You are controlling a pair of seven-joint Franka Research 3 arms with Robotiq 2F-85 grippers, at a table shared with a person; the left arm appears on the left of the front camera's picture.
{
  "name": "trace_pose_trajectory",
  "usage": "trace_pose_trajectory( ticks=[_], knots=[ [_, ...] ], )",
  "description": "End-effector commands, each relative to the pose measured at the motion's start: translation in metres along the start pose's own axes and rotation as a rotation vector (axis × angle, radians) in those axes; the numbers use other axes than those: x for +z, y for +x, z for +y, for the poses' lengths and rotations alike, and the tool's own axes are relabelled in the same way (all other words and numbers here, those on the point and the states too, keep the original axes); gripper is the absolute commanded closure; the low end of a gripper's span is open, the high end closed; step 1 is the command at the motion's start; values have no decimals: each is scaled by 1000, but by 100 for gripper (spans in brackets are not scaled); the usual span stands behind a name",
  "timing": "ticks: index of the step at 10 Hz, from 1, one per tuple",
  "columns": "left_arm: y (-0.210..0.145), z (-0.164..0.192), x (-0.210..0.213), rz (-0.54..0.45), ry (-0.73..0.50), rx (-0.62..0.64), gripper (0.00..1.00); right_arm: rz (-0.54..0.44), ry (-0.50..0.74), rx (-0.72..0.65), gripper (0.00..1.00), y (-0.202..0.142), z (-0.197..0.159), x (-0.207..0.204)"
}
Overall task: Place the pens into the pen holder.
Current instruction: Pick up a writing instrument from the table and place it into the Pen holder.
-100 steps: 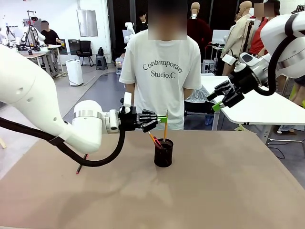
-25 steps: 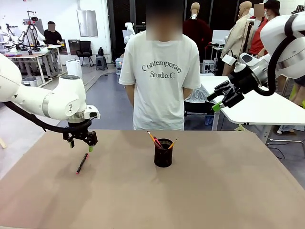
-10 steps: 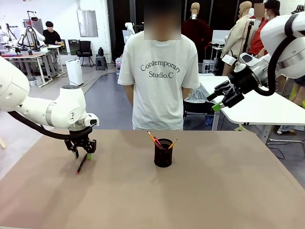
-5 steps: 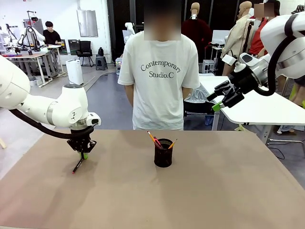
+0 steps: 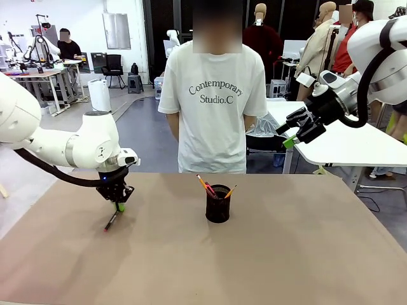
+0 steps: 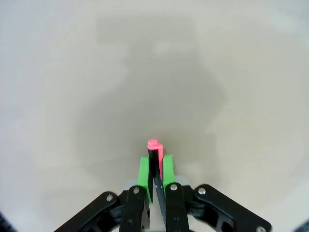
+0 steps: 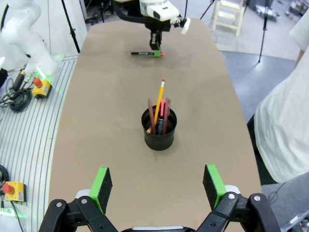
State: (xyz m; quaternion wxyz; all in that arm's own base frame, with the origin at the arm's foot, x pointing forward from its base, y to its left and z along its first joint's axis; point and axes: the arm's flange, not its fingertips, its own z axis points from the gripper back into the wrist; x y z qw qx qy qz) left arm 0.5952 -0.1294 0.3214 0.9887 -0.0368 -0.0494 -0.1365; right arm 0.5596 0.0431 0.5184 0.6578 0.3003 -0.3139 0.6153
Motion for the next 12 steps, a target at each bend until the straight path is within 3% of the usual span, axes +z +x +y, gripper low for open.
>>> trace_pose_trajectory(
  ticks=[1, 3, 6, 7, 8, 10, 12],
  knots=[
    [-8, 11, 22, -103, -255, -66, 100, 1, 0, 3, 0, 2, 0, 0],
    [-2, 12, 44, -213, -407, -118, 100, 1, 0, 3, 0, 2, 0, 0],
    [5, 14, 76, -512, -765, -302, 100, 1, 0, 3, 0, 2, 0, 0],
    [6, 15, 79, -605, -833, -327, 100, 1, 0, 3, 0, 2, 0, 0],
    [3, 13, 84, -773, -881, -440, 100, 1, 0, 3, 0, 2, 0, 0],
    [-7, 3, 92, -999, -841, -629, 100, 1, 0, 3, 0, 2, 0, 0],
    [-17, -10, 100, -1138, -783, -788, 100, 1, 0, 3, 0, 2, 0, 0]
  ],
)
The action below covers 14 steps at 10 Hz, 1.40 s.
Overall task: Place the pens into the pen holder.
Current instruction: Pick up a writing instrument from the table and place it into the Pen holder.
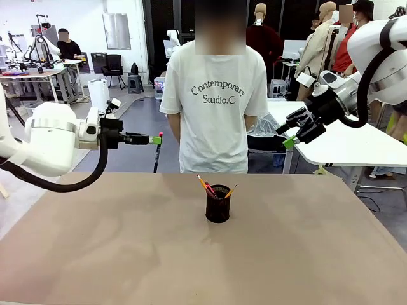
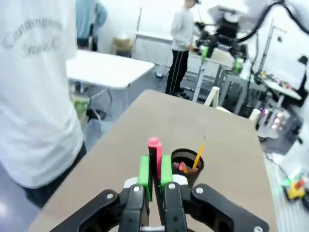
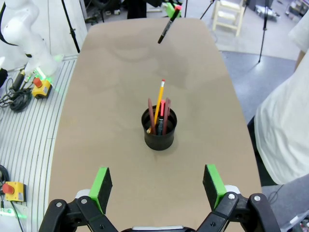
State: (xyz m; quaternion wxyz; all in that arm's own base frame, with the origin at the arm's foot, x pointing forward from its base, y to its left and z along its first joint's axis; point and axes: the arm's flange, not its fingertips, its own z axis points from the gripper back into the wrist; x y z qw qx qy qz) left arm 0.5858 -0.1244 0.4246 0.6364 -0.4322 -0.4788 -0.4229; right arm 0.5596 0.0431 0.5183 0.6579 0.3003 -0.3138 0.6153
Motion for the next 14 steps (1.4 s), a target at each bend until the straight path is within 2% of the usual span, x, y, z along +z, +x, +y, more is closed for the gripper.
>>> trace_pose_trajectory(
  ticks=[1, 4, 5, 6, 7, 9, 10, 12, 14],
  knots=[
    [2, 11, 2, 21, 26, 111, 100, 1, 0, 4, 0, 2, 0, 0],
    [2, 11, 2, 21, 26, 111, 100, 1, 0, 4, 0, 2, 0, 0],
    [-4, 4, 3, 12, 18, 70, 100, 1, 0, 4, 0, 2, 0, 0],
    [-7, -7, -12, -86, -81, -35, 100, 1, 0, 4, 0, 2, 0, 0],
    [-8, -15, -27, -142, -155, -76, 100, 1, 0, 4, 0, 2, 0, 0],
    [-2, -28, -57, -284, -255, -134, 100, 1, 0, 4, 0, 2, 0, 0],
    [-1, -36, -75, -347, -265, -206, 100, 1, 0, 4, 0, 2, 0, 0],
    [-5, -50, -106, -383, -336, -225, 100, 1, 0, 4, 0, 2, 0, 0],
    [-14, -60, -140, -345, -430, -239, 100, 1, 0, 4, 0, 2, 0, 0]
  ],
)
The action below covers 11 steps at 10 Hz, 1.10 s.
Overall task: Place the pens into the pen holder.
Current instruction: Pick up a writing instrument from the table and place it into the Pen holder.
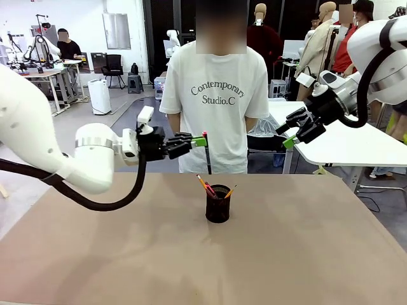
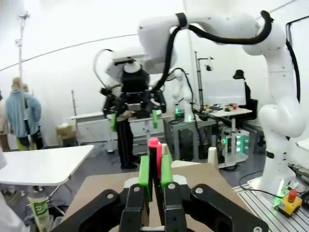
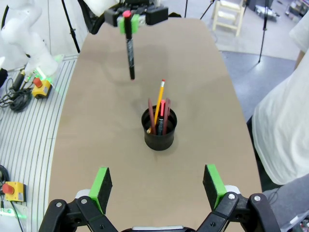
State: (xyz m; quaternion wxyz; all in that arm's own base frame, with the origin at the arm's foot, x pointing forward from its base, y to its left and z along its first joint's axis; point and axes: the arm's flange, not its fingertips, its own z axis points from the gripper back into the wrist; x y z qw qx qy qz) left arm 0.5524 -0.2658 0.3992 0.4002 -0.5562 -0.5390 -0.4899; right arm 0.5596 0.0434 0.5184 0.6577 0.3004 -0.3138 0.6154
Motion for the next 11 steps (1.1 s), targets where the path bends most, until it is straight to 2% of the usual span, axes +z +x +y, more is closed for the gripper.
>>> trace_pose_trajectory(
  ticks=[1, 3, 6, 11],
  knots=[
    [-14, 8, -18, 28, -87, -46, 100, 1, -1, 3, 0, 2, 0, 0],
    [-34, 13, -34, 120, -94, -105, 100, 1, -1, 3, 0, 2, 0, 0],
    [-58, 26, -38, 221, -68, -149, 100, 1, -1, 3, 0, 2, 0, 0],
    [-78, 38, -33, 252, -34, -121, 100, 1, -1, 3, 0, 2, 0, 0]
  ],
)
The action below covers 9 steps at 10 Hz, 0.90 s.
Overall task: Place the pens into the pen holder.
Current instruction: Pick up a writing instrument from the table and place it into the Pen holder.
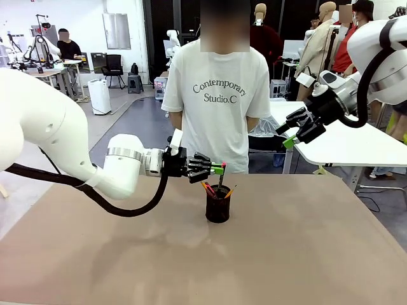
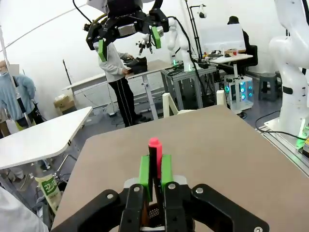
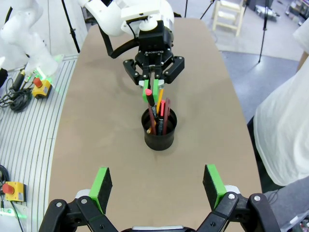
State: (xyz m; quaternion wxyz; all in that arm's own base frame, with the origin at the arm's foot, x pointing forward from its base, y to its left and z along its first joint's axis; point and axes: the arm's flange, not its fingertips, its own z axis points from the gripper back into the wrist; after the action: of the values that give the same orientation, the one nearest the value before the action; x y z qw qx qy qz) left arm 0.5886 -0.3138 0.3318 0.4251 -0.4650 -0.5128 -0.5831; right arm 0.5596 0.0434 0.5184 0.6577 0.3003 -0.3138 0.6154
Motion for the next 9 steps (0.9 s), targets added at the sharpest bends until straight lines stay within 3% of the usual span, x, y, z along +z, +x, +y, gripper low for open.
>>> trace_pose_trajectory(
  ticks=[1, 6, 9],
  knots=[
    [-2, 3, -3, 11, -15, 4, 100, 1, -1, 3, 0, 2, 0, 0],
    [6, 5, 3, 37, -3, 46, 3, 1, -1, 3, 0, 2, 0, 0],
    [14, 3, 4, 48, -3, 45, 0, 1, -1, 3, 0, 2, 0, 0]
  ],
)
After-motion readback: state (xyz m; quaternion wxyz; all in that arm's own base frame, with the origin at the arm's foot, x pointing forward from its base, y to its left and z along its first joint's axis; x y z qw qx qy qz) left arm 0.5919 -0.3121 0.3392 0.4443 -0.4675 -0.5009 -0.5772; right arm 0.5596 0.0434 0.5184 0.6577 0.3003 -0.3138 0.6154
